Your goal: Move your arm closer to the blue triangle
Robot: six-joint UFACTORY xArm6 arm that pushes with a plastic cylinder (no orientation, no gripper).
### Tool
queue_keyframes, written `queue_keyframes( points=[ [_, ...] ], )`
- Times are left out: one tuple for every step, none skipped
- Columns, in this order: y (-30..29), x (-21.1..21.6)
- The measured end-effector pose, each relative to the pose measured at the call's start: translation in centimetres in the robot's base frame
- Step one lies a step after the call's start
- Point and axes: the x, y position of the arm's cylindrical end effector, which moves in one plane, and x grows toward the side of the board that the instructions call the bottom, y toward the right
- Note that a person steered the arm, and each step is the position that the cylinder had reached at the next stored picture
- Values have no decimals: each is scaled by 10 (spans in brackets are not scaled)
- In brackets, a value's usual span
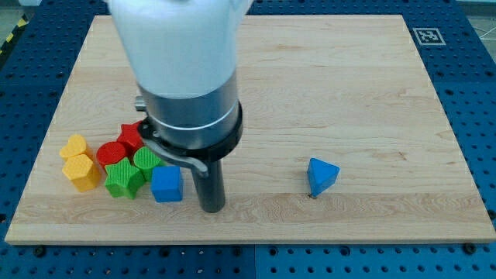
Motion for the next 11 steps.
queue_keyframes(
  points=[
    [-2,-7],
    [-7,-7],
    [-13,-4],
    [-23,9],
    [-36,13],
    [-15,13],
    [43,26],
    [100,37],
    [166,37],
    [213,25],
    [217,-17]
  ],
)
